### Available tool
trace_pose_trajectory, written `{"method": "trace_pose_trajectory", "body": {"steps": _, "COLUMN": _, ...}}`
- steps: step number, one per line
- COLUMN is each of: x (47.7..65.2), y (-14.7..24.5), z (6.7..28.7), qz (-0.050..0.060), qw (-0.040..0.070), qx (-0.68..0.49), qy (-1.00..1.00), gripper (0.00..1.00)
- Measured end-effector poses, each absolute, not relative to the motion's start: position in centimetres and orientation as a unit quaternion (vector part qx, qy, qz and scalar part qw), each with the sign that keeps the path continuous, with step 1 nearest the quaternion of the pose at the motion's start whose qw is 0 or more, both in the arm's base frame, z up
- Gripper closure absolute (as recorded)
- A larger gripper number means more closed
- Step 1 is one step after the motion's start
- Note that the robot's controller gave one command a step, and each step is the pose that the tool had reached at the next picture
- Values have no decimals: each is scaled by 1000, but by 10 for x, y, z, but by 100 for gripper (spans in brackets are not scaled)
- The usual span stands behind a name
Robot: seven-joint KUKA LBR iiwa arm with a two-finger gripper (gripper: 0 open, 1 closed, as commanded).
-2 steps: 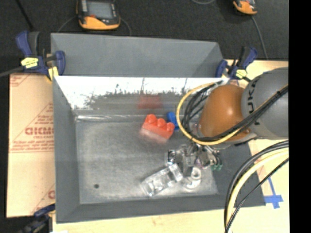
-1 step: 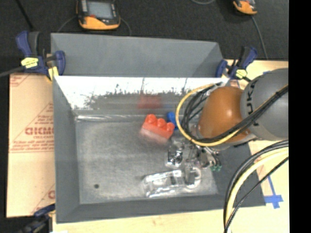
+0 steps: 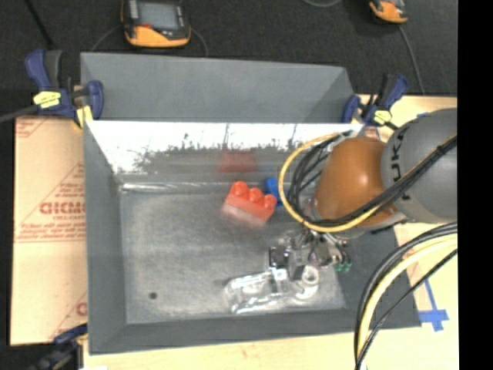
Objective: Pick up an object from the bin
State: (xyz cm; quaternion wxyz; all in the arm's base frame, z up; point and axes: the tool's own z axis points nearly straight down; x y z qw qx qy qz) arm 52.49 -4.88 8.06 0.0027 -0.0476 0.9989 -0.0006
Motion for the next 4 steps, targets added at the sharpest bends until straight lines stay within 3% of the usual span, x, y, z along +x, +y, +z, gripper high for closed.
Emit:
{"method": "trace_pose_trajectory", "body": {"steps": 1, "x": 534, "y": -49, "z": 74, "qz": 0, "qw": 0, "qx": -39, "qy": 999, "gripper": 100}}
{"method": "trace_pose_trajectory", "body": {"steps": 2, "x": 533, "y": -48, "z": 71, "qz": 0, "qw": 1, "qx": -39, "qy": 999, "gripper": 0}}
{"method": "trace_pose_trajectory", "body": {"steps": 3, "x": 533, "y": -48, "z": 71, "qz": 0, "qw": 2, "qx": -39, "qy": 999, "gripper": 100}}
{"method": "trace_pose_trajectory", "body": {"steps": 4, "x": 529, "y": -52, "z": 211, "qz": -1, "qw": 6, "qx": -56, "qy": 998, "gripper": 100}}
